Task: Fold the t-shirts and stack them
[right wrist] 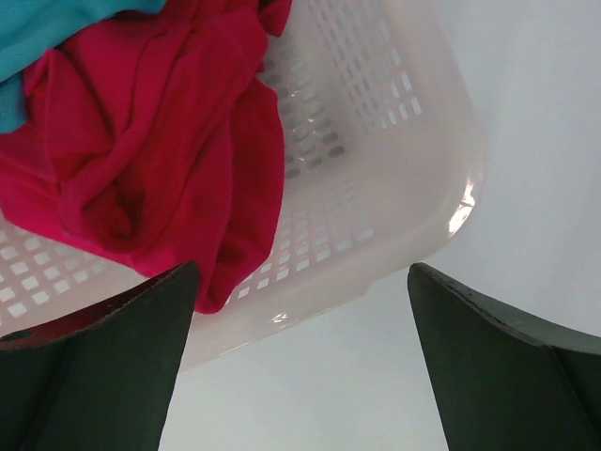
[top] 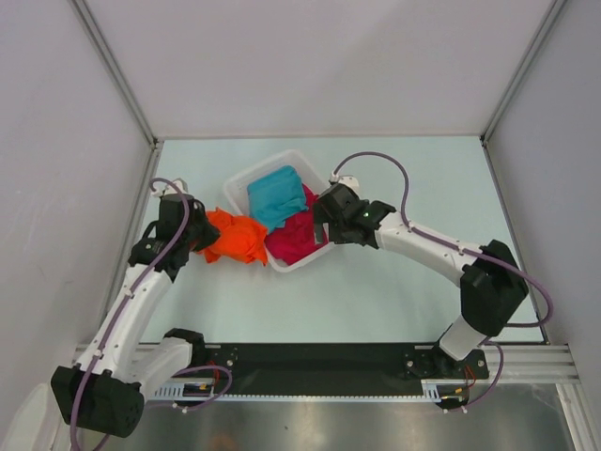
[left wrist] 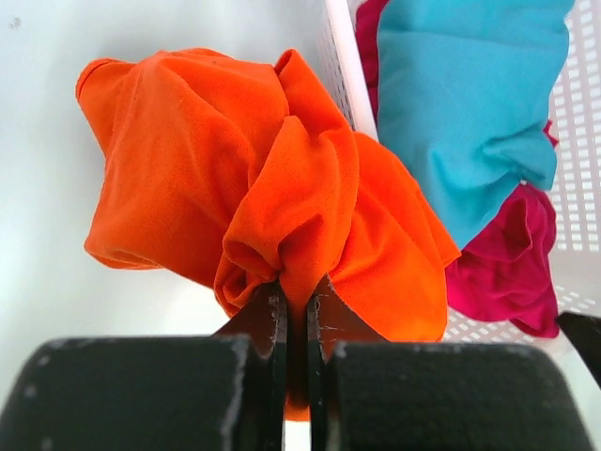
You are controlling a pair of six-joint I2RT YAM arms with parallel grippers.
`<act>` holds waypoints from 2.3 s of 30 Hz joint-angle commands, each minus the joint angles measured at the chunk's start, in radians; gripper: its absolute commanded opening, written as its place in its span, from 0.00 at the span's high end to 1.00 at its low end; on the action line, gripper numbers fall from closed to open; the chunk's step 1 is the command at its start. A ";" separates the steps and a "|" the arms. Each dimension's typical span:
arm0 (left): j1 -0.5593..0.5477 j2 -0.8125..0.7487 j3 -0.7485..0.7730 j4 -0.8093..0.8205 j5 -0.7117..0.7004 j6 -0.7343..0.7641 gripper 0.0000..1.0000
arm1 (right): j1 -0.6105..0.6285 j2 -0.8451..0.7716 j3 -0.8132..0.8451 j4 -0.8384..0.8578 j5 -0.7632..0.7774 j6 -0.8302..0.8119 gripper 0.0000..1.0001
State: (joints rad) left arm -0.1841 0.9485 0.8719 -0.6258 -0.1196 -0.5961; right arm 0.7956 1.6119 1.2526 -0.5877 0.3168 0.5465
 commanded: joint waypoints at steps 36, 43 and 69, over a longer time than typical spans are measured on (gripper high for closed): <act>0.018 -0.004 -0.002 0.060 0.147 0.007 0.11 | -0.492 0.074 -0.033 -0.015 0.376 0.165 1.00; 0.041 -0.011 -0.004 0.060 0.182 0.033 0.10 | -0.686 -0.066 -0.120 -0.098 0.469 0.328 1.00; 0.100 0.001 -0.059 0.106 0.351 0.081 0.10 | -0.848 -0.262 -0.380 -0.071 0.559 0.358 1.00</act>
State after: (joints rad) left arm -0.0929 0.9550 0.8154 -0.5606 0.1642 -0.5400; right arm -0.0597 1.3491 0.9173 -0.7090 0.8078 1.0416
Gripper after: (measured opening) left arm 0.900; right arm 0.236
